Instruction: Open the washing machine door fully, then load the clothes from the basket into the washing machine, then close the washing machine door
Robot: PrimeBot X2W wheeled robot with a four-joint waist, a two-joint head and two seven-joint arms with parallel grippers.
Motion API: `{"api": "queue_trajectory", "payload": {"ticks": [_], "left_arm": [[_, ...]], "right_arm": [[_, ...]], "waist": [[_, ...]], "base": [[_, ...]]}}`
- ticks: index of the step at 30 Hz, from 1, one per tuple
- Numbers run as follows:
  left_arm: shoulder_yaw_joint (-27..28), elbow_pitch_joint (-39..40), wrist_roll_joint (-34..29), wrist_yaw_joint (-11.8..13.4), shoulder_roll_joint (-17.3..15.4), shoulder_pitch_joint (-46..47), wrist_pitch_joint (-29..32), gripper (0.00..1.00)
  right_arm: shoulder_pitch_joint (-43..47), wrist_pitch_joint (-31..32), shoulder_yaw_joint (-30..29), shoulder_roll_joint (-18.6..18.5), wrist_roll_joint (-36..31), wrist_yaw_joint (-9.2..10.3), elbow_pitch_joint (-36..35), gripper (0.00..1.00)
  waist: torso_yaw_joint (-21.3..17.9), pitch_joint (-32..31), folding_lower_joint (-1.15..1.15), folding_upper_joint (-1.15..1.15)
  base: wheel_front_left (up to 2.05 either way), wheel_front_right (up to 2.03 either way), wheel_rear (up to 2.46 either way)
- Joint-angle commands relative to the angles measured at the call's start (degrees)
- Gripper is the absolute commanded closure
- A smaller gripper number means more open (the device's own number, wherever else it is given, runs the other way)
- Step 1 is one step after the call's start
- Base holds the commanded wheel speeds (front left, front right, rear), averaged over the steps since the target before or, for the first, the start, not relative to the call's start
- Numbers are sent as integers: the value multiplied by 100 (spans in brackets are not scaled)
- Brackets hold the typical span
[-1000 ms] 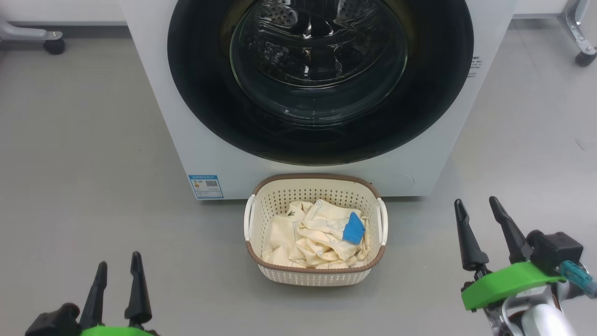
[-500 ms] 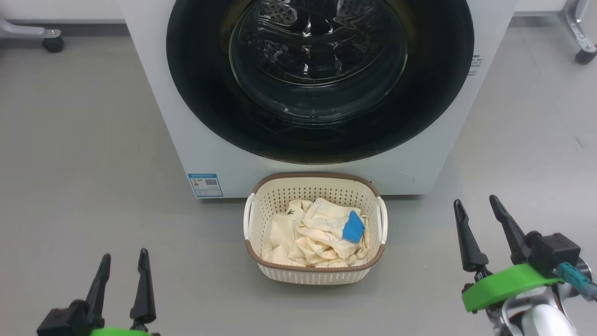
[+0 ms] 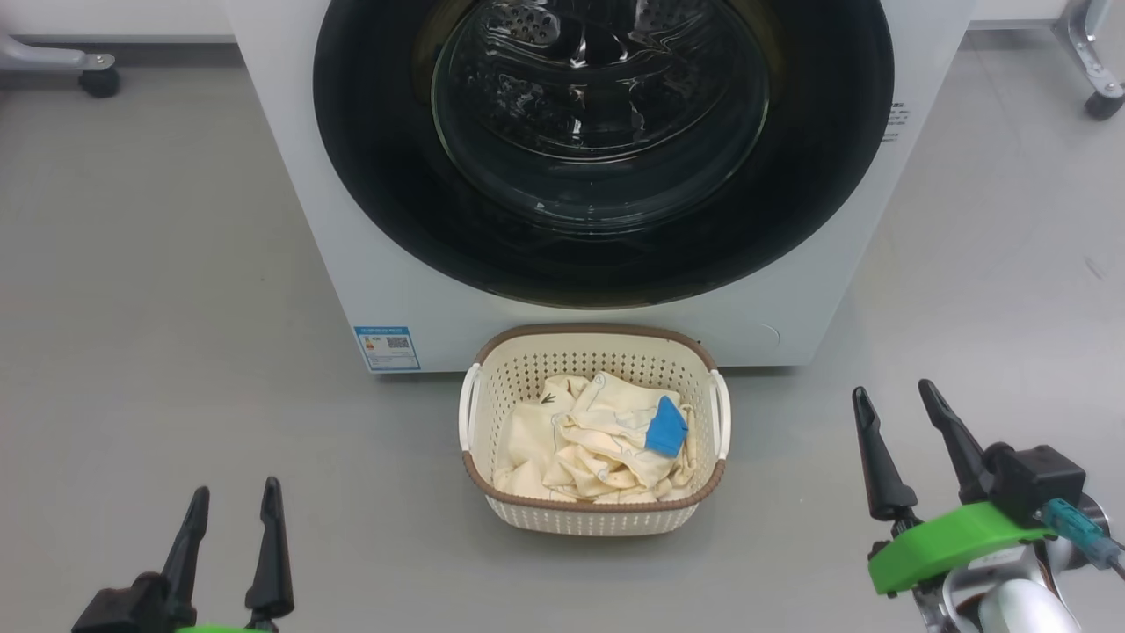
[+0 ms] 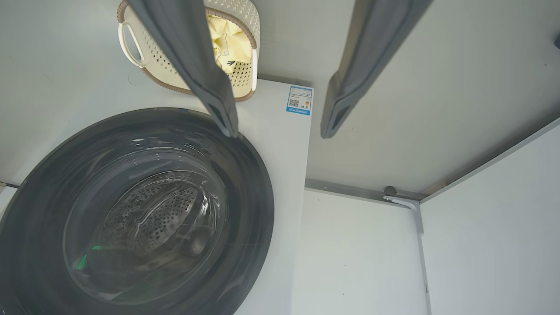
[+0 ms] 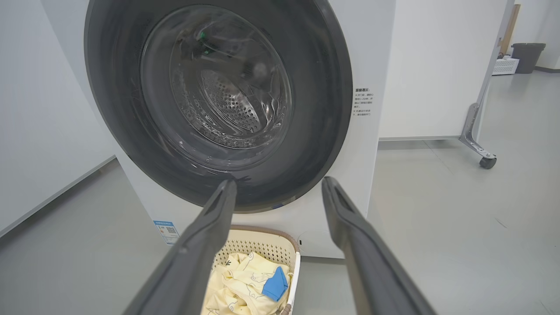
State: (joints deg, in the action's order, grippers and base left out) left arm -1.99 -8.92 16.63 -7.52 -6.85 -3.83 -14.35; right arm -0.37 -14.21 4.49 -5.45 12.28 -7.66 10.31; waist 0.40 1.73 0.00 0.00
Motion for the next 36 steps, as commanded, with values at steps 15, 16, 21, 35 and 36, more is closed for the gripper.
{"api": "queue_trajectory", "payload": {"ticks": [15, 16, 21, 35, 36], "left_arm": [[205, 224, -84, 3, -78, 177, -65, 0], [206, 232, -85, 3, -77, 175, -65, 0], [201, 264, -83, 3, -83, 163, -65, 0], [175, 268, -77, 3, -105, 174, -65, 0], [172, 270, -78, 3, -107, 174, -65, 0]], "right_arm": [[-115, -79, 73, -84, 37, 17, 107, 0], [-113, -79, 72, -84, 37, 17, 123, 0], [-111, -79, 71, -71, 31, 17, 156, 0], [-136, -79, 64, -80, 30, 17, 154, 0], [-136, -79, 64, -80, 30, 17, 152, 0]], "waist": [[20, -39, 0, 0], [20, -42, 0, 0], [9, -43, 0, 0], [6, -40, 0, 0], [6, -40, 0, 0]], "base": [[0, 0, 0], [0, 0, 0], [0, 0, 0], [11, 12, -22], [26, 43, -69]]}}
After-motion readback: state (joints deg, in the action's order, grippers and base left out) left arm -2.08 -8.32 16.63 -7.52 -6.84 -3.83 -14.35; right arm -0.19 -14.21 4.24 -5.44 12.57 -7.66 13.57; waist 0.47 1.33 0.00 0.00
